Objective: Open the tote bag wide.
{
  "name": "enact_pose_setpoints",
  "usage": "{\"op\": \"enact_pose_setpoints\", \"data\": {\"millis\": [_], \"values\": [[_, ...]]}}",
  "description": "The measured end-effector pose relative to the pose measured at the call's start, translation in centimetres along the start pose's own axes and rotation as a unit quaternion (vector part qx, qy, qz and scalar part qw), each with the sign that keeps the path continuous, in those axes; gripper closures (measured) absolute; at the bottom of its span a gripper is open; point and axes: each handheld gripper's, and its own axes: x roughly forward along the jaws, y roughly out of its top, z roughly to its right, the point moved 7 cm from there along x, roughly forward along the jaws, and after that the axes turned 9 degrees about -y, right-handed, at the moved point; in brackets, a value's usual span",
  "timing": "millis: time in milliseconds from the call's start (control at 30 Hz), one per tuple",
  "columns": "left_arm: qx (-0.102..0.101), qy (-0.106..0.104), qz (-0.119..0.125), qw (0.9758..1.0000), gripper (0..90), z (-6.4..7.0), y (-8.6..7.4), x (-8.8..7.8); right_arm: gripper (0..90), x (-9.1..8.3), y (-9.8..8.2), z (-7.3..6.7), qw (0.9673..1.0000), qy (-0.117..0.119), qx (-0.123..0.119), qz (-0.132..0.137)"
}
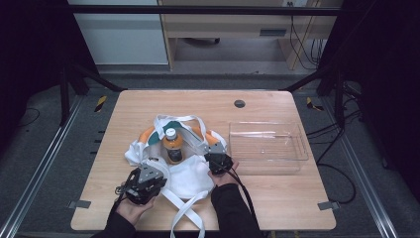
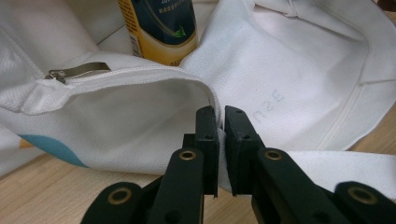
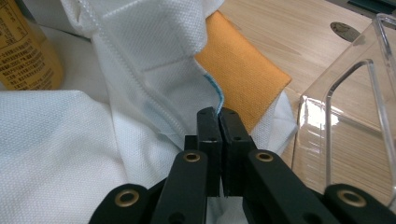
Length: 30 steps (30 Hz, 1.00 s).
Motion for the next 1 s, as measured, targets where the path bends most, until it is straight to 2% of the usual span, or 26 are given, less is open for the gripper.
{"op": "enact_pose_setpoints", "data": {"millis": [200,233,400,433,467,500,567,633,800,833,867,900,1000], "values": [[-0.002,-0.002,0.006,1.0,77.5,0.0,0.2,-0.2,87.2,-0.3,0.0,0.2,0.9999,0.007,0.009,0.004],[-0.001,-0.001,0.009,1.0,75.7,0.0,0.3,-0.3,84.5,-0.7,0.2,0.3,0.9998,0.011,0.012,0.009],[-0.004,0.001,0.035,0.9994,69.9,0.1,0.9,-1.4,83.2,-1.9,0.9,0.6,0.9995,0.015,0.013,0.026],[-0.003,0.005,0.045,0.9989,66.0,0.1,1.2,-1.8,82.1,-2.7,1.5,0.7,0.9989,0.023,0.015,0.037],[-0.003,0.005,0.045,0.9989,64.4,0.1,1.2,-1.8,82.1,-2.7,1.5,0.7,0.9989,0.023,0.015,0.037],[-0.001,0.008,0.062,0.998,62.8,0.0,1.5,-2.3,80.5,-3.7,2.0,0.8,0.9978,0.035,0.02,0.053],[0.0,0.01,0.068,0.9976,60.8,0.0,1.7,-2.5,79.2,-4.2,2.2,0.9,0.9973,0.04,0.019,0.058],[0.0,0.013,0.086,0.9962,55.4,-0.2,2.2,-3.2,74.8,-5.5,2.9,1.3,0.9949,0.057,0.019,0.08],[-0.004,0.017,0.106,0.9942,48.1,-0.7,2.7,-4.1,69.4,-7.1,3.6,1.9,0.9919,0.076,0.022,0.099],[-0.008,0.015,0.116,0.9931,47.1,-1.0,3.0,-4.5,65.7,-7.7,3.6,2.2,0.9906,0.089,0.025,0.101],[-0.008,0.015,0.116,0.9931,46.0,-1.0,3.0,-4.5,65.7,-7.7,3.6,2.2,0.9906,0.089,0.025,0.101],[-0.007,0.016,0.123,0.9923,44.7,-1.2,3.3,-4.8,61.6,-8.3,3.7,2.4,0.9891,0.099,0.026,0.105],[-0.006,0.015,0.128,0.9916,41.7,-1.4,3.5,-5.1,57.3,-8.9,3.6,2.6,0.9876,0.107,0.026,0.112]]}}
